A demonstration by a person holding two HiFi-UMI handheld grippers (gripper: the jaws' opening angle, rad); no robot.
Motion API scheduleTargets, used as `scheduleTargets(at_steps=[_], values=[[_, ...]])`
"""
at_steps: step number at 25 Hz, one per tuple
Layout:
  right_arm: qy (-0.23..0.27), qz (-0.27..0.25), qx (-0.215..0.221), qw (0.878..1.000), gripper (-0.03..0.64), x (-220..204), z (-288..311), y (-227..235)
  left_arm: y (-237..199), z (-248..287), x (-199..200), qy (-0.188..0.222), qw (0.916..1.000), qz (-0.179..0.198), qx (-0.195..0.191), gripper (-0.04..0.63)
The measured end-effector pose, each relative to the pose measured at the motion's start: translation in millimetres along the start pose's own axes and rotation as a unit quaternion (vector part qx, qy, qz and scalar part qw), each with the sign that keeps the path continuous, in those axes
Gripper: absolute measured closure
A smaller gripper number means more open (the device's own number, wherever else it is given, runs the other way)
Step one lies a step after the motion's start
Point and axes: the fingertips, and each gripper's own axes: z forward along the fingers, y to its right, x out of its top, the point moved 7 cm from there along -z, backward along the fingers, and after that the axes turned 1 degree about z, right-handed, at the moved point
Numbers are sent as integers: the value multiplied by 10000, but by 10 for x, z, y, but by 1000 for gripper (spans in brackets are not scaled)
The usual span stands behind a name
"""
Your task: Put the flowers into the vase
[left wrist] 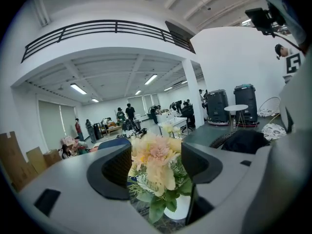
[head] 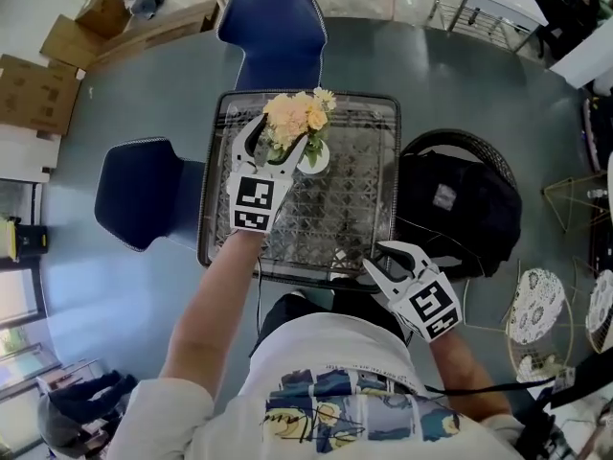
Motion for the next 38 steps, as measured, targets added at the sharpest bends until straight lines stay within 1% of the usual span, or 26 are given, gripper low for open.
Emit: scheduleTargets(at_steps=[4, 8, 10, 12, 15, 16, 18, 19, 20, 21, 23, 25, 27, 30, 32, 35, 38], values=[[28, -120, 103, 9999, 506, 77, 98, -55, -17, -281, 73, 67, 10000, 0, -55, 290], [84, -297, 196, 9993, 506, 182, 178, -175, 21, -644, 205, 246, 9995, -68, -201, 290], [117, -401, 240, 9988, 506, 229, 188, -279, 115, -877, 263, 330, 9985, -40, -436, 290], [184, -520, 302, 9980, 506, 293, 187, -429, 242, -1169, 313, 396, 9961, 0, -791, 290], [230, -682, 337, 9968, 506, 341, 192, -750, 426, -1729, 312, 486, 9896, -209, -1341, 296], [247, -724, 324, 9965, 506, 333, 196, -884, 488, -1943, 277, 484, 9872, -302, -1487, 330], [293, -814, 336, 9957, 506, 305, 207, -1166, 611, -2375, 181, 438, 9837, -382, -1701, 428], [297, -862, 361, 9952, 508, 286, 213, -1302, 663, -2582, 135, 404, 9822, -414, -1787, 492], [293, -905, 389, 9947, 508, 266, 215, -1436, 713, -2782, 92, 368, 9800, -498, -1890, 551], [293, -946, 408, 9943, 508, 247, 210, -1572, 759, -2980, 50, 337, 9767, -651, -2019, 586], [330, -1032, 399, 9933, 522, 243, 194, -1859, 823, -3376, -30, 314, 9669, -1093, -2285, 586], [398, -1110, 389, 9923, 540, 282, 189, -2179, 839, -3770, -96, 315, 9578, -1468, -2451, 586], [430, -1136, 425, 9917, 551, 297, 189, -2516, 869, -4142, -149, 300, 9523, -1656, -2548, 586], [417, -1108, 513, 9916, 561, 199, 161, -2995, 1018, -4631, -253, 276, 9475, -1813, -2619, 586], [379, -1112, 595, 9913, 565, 72, 145, -3291, 1136, -4921, -344, 229, 9470, -1851, -2614, 586], [357, -1157, 672, 9904, 569, -75, 129, -3636, 1262, -5263, -458, 145, 9494, -1855, -2530, 586], [380, -1169, 758, 9895, 572, -177, 80, -3900, 1385, -5512, -567, 105, 9479, -1960, -2508, 586]])
